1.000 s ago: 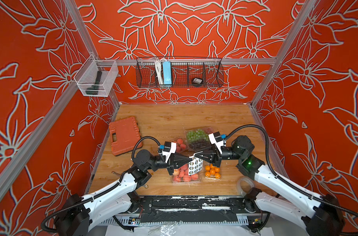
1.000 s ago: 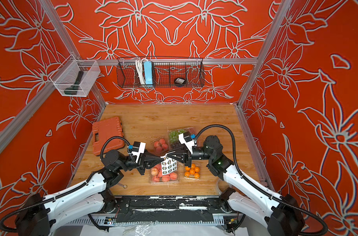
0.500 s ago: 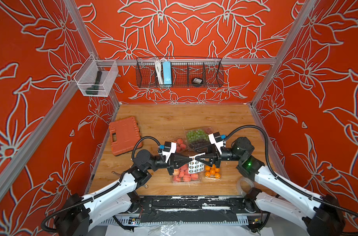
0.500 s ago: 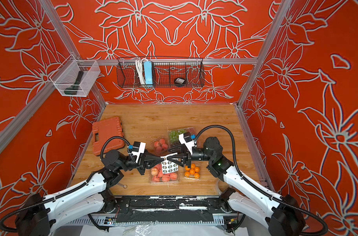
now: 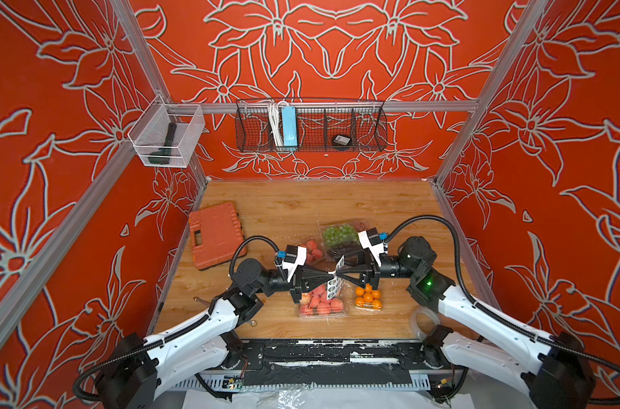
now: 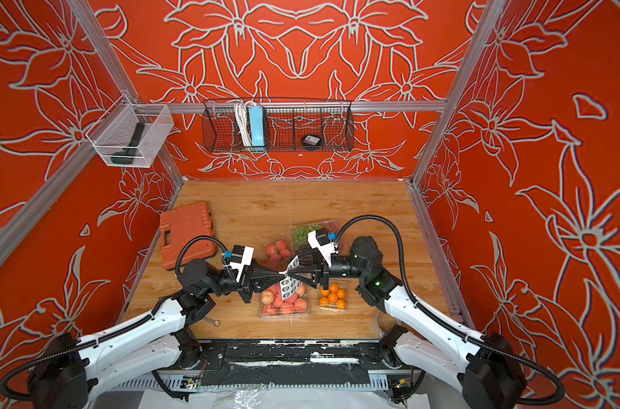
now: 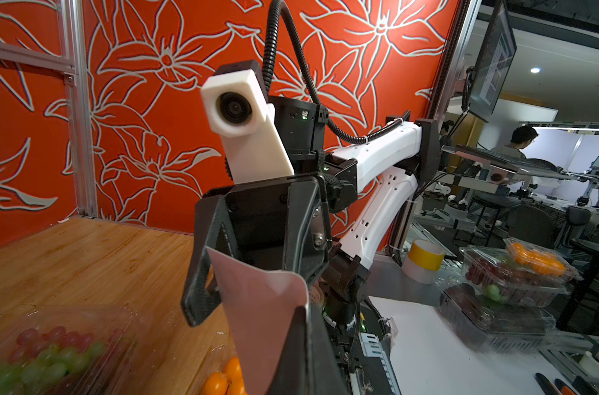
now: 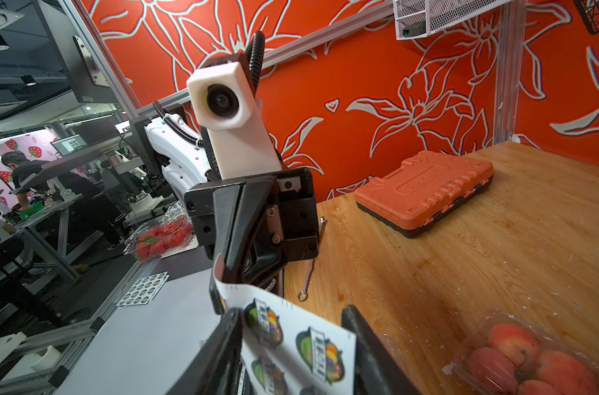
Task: Label fruit boxes
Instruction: Adjust the label sticker.
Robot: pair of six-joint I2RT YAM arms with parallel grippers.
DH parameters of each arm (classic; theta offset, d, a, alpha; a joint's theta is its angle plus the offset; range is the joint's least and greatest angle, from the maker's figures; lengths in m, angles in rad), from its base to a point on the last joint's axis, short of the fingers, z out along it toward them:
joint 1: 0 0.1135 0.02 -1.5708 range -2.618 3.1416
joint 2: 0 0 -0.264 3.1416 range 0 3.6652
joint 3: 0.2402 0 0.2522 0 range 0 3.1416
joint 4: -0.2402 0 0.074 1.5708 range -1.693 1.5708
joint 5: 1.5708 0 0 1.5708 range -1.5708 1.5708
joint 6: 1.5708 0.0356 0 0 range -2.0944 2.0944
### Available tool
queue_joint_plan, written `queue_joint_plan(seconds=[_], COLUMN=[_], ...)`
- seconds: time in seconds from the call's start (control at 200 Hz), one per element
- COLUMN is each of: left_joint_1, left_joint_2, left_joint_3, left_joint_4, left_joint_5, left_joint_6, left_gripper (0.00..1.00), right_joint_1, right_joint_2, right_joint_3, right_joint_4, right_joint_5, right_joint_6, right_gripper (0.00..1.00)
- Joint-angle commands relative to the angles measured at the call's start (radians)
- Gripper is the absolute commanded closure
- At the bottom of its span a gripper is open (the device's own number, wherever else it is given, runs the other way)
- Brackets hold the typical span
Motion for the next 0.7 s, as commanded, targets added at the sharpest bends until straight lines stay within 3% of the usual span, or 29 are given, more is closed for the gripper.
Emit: queue_joint_plan(seconds=[0.0,0.47,0.696], left_joint_1=[0.003,0.021,0.023], left_joint_2=[0.007,0.016,0.024], left_joint_3=[0.005,-0.003,-0.013], left_joint_4=[0.048,0.049,0.105], left_joint_5=[0.01,-0.007,0.043], left_joint_6=[-0.006,-0.01,-0.046], left_gripper=[1.0,1.0,1.0], right_joint_1=[0.007,0.008,0.008], right_joint_2=[-0.007,-0.044,-0.055], right_joint_3=[-0.011,-0.047,-0.047], right_joint_4=[0.043,0.057,0.029], right_joint_5=[-0.008,0.001,0.026], right_joint_6=[0.003,0.0,-0.024], right_gripper=[0.5,0.46,0.46])
